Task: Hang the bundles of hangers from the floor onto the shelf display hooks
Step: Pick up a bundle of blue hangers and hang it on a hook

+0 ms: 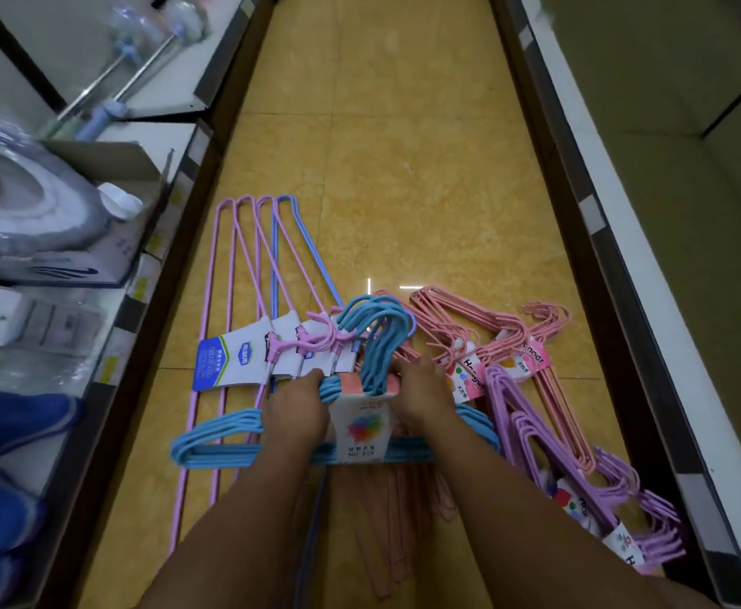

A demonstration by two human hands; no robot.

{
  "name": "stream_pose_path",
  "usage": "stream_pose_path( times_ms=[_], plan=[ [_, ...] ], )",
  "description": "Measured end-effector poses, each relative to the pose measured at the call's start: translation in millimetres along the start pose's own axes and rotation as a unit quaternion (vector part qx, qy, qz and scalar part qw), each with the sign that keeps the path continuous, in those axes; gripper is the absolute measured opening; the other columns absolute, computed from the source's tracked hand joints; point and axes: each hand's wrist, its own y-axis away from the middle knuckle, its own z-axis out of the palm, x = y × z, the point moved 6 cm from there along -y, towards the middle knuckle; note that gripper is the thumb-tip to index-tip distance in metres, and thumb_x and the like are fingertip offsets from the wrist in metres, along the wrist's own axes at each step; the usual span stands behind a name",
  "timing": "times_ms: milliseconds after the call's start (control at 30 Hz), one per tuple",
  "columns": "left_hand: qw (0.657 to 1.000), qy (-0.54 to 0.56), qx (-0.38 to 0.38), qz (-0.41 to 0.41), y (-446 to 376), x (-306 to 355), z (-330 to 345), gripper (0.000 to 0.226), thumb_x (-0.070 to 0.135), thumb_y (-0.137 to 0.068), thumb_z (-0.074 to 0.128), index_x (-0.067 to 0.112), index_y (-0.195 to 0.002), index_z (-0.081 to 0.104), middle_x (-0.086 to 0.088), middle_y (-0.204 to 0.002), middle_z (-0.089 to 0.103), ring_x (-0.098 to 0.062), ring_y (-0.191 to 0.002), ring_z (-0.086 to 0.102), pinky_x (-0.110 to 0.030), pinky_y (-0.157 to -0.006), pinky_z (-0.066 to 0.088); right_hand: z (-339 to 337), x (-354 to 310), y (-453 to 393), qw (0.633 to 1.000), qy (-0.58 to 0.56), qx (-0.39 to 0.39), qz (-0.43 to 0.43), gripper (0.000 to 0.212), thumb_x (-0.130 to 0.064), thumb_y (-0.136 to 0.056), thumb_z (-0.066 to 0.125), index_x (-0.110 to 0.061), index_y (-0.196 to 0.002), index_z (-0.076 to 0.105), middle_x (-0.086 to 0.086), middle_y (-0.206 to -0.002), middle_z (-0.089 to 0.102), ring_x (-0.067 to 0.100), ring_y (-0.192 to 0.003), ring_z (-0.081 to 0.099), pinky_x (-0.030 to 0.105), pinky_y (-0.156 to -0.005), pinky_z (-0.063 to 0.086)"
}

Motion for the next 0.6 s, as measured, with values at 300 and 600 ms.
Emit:
stream_pose_path(
  times_ms=[300, 600],
  plan=[
    [0.998, 0.053, 0.002, -0.045, 85.2, -5.7, -121.3, 0.034, 0.01, -0.083, 0.053, 0.026, -0.113, 0.057, -0.006, -0.107, 0.066, -0.031, -0.098, 0.061, -0.032, -0.069, 0.043, -82.7, -68.8, 95.7, 0.996, -0.022, -0.066, -0.048, 0.047, -0.031, -0.081, 0.066, -0.03, -0.126, 0.053, 0.008, -0.133, 0.046, 0.032, -0.12, 0.049, 0.045, -0.099, 0.043],
    [0.992, 0.094, 0.028, -0.085, 172.8, 14.2, -297.0, 0.031, 0.014, -0.085, 0.052, 0.03, -0.11, 0.061, -0.005, -0.1, 0.068, -0.03, -0.094, 0.061, -0.03, -0.065, 0.037, -221.6, -143.3, 214.3, 0.996, 0.02, -0.031, -0.081, 0.059, -0.019, -0.08, 0.064, -0.032, -0.133, 0.041, 0.003, -0.125, 0.059, 0.028, -0.112, 0.057, 0.04, -0.084, 0.048]
  ],
)
